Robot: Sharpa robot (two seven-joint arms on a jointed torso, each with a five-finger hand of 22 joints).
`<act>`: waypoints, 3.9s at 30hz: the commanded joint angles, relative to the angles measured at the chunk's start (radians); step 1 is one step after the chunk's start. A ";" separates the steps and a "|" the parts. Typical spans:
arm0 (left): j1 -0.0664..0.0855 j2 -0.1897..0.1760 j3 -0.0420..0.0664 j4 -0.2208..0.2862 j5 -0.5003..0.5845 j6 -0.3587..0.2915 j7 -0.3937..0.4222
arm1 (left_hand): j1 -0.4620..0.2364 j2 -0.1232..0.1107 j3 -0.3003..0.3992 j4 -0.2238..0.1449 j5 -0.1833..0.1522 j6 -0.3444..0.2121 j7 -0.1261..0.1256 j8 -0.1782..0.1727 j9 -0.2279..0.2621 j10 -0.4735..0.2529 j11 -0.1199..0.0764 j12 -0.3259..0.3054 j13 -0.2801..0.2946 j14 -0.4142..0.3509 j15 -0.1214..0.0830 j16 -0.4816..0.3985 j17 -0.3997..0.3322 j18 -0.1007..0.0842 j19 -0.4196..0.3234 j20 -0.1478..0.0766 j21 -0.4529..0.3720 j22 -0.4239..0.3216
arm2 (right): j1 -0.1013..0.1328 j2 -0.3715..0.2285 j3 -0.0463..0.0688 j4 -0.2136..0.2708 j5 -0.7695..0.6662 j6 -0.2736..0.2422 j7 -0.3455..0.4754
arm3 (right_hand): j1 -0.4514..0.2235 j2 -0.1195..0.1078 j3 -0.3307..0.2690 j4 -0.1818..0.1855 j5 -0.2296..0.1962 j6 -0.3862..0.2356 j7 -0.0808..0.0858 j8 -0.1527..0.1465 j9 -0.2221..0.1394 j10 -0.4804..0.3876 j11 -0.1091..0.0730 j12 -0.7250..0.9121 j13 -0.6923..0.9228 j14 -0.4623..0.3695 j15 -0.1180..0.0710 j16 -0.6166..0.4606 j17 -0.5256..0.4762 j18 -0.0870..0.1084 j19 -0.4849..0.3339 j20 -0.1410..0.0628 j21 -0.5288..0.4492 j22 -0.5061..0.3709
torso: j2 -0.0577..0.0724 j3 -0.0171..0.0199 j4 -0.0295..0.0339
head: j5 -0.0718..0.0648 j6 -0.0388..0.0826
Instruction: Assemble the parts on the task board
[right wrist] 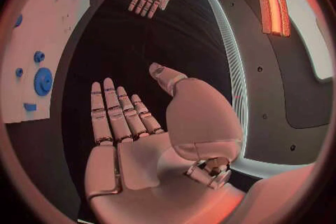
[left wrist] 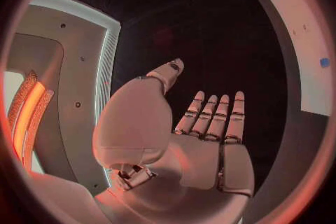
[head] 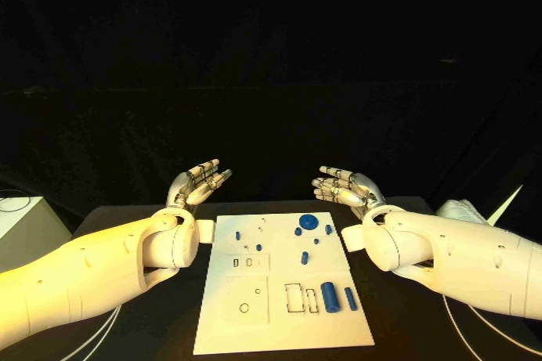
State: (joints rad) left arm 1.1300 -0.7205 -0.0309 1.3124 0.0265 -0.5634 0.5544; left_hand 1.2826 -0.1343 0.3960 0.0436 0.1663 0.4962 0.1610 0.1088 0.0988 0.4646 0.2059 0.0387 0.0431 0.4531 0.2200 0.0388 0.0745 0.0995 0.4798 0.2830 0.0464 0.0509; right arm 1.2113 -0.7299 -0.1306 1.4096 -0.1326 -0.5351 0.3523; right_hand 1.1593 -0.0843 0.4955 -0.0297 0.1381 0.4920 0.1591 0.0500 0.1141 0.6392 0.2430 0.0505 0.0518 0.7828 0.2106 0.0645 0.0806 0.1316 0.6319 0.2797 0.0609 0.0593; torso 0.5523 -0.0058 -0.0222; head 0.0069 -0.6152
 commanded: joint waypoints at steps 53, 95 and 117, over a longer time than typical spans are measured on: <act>0.076 -0.262 0.020 0.412 -0.026 0.191 -0.022 | 0.074 -0.031 0.078 -0.065 0.000 0.363 0.071 0.099 0.055 0.575 -0.034 0.026 0.023 0.630 -0.113 0.263 0.300 0.070 0.389 -0.091 0.544 0.305 | 0.140 0.019 -0.013 -0.068 -1.443 0.273 -0.455 | 0.150 -0.150 0.000 0.011 -0.032 0.500 0.002 0.074 0.125 0.439 -0.139 0.038 0.018 0.724 -0.192 1.226 1.090 -0.042 0.764 -0.173 1.157 1.019 | 0.182 -0.0299 0.0862 | -0.087 0.012; 0.088 -0.278 0.025 0.423 -0.012 0.206 -0.047 | 0.071 -0.024 0.078 -0.063 0.001 0.360 0.076 0.099 0.056 0.567 -0.030 0.031 0.024 0.605 -0.106 0.260 0.310 0.070 0.362 -0.085 0.560 0.318 | 0.114 0.030 -0.016 -0.091 -1.473 0.325 -0.513 | 0.179 -0.124 0.004 0.028 -0.021 0.519 0.002 0.083 0.143 0.429 -0.139 0.071 0.023 0.719 -0.193 1.274 1.118 -0.048 0.768 -0.166 1.209 1.086 | 0.210 -0.0372 0.0966 | -0.098 0.011; 0.089 -0.282 0.025 0.427 -0.004 0.211 -0.042 | 0.065 -0.019 0.079 -0.057 0.002 0.361 0.077 0.100 0.057 0.567 -0.029 0.032 0.025 0.601 -0.105 0.260 0.313 0.071 0.354 -0.082 0.563 0.320 | 0.107 0.040 -0.017 -0.101 -1.473 0.349 -0.515 | 0.164 -0.098 0.083 0.046 -0.019 0.582 -0.017 0.126 0.179 0.521 -0.161 0.117 0.033 0.718 -0.208 1.292 1.119 -0.054 0.776 -0.177 1.244 1.137 | 0.215 -0.0393 0.0970 | -0.097 0.016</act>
State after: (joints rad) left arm 1.2167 -1.0028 -0.0068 1.7359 0.0168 -0.3728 0.5037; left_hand 1.3545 -0.1559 0.4748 -0.0180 0.1686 0.8616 0.2196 0.2121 0.1544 1.0383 0.1769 0.0667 0.0672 1.0628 0.1165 0.2986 0.3864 0.1777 0.8414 0.1984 0.6031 0.3704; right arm 1.3209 -0.6911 -0.1463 1.3076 -1.5933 -0.2059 -0.1641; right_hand 1.3227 -0.1934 0.5728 0.0156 0.1220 1.0659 0.1418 0.1705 0.2873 1.1504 0.0851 0.1615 0.0814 1.4669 0.0106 1.3502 1.1989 0.0842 1.4040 0.1054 1.3000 1.1939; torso 0.7665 -0.0451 0.0755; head -0.0899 -0.5983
